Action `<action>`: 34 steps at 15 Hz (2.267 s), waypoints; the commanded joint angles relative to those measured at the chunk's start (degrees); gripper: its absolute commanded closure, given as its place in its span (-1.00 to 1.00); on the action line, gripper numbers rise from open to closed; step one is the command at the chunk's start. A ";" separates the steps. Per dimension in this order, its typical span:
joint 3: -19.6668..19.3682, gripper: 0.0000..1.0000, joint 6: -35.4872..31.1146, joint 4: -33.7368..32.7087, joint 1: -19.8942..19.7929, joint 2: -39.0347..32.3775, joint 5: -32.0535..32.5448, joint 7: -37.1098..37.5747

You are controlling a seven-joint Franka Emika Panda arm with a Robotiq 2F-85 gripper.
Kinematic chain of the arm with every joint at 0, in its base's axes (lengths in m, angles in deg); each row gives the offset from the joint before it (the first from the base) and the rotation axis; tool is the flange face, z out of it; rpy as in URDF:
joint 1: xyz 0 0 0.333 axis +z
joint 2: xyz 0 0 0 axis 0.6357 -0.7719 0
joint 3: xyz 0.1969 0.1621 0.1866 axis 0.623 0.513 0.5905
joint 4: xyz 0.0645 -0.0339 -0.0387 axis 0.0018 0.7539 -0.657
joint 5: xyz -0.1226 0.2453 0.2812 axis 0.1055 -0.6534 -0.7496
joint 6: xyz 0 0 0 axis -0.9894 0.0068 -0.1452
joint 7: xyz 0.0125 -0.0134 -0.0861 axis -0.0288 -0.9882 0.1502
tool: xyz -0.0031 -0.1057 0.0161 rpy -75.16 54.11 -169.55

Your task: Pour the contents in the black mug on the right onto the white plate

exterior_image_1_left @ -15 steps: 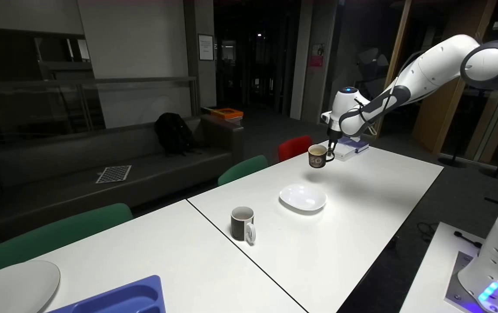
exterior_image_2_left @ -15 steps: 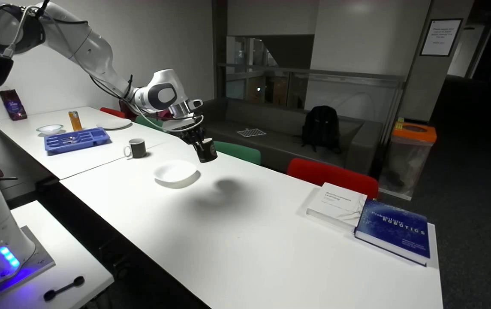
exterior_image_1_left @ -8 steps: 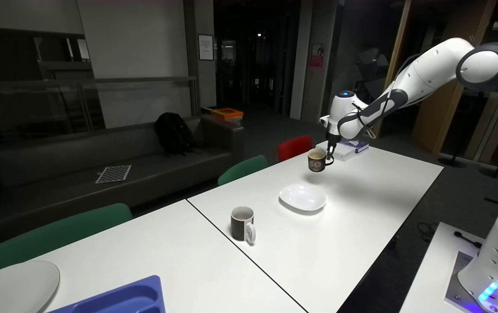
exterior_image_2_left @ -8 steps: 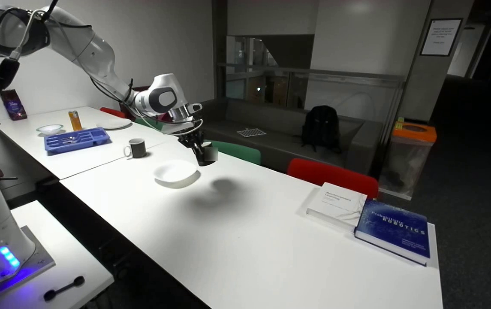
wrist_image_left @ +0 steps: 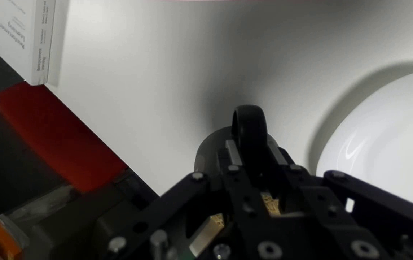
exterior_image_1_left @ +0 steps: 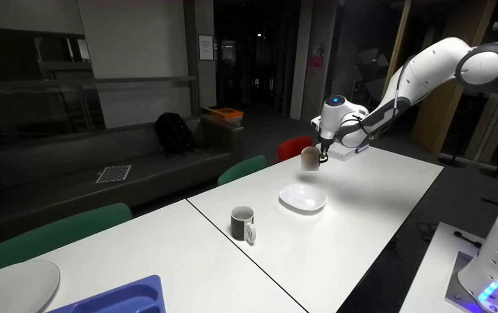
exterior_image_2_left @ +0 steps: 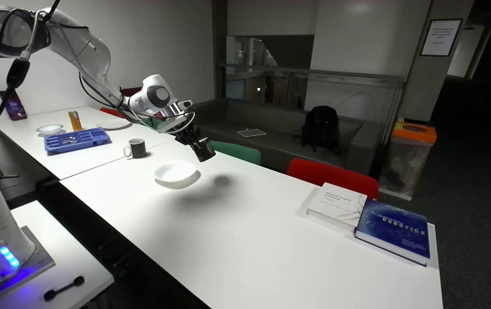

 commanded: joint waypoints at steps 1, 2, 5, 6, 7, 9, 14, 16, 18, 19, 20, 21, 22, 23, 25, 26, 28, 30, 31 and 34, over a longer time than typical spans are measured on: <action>-0.97 0.90 1.03 -1.38 2.31 0.13 8.56 5.01; -0.95 0.90 1.53 -1.54 2.75 -0.15 11.00 6.19; -0.43 0.90 3.60 -2.06 3.51 -0.86 17.55 8.69; -0.21 0.90 4.43 -2.24 3.73 -1.06 19.59 9.39; 0.05 0.90 5.27 -2.43 3.83 -1.28 21.53 10.16; 0.50 0.90 7.72 -2.97 4.31 -1.85 25.84 11.45; 2.79 0.90 12.45 -3.65 4.24 -2.92 33.86 12.51; 3.75 0.90 13.29 -3.93 4.05 -3.37 35.80 12.34; 4.42 0.90 14.37 -4.15 4.13 -3.65 37.75 12.57; 4.68 0.90 14.98 -4.11 4.23 -3.65 38.86 12.84; 4.93 0.90 15.69 -4.04 4.35 -3.65 40.01 13.11; 5.20 0.90 16.41 -4.04 4.41 -3.75 41.13 13.19; 5.46 0.90 17.32 -3.99 4.55 -3.84 42.56 13.69; 5.83 0.90 18.04 -3.84 4.55 -3.88 43.66 13.92; 6.49 0.90 19.49 -3.49 4.57 -3.96 45.80 14.49; 6.86 0.90 20.02 -3.25 4.54 -3.96 46.64 14.68; 7.55 0.90 21.09 -2.93 4.54 -3.98 47.89 14.84; 8.25 0.90 22.11 -2.46 4.68 -3.79 48.93 14.75; 8.63 0.90 22.33 -2.14 4.68 -3.63 49.38 14.78; 9.73 0.90 21.39 -0.63 4.48 -2.74 50.75 15.17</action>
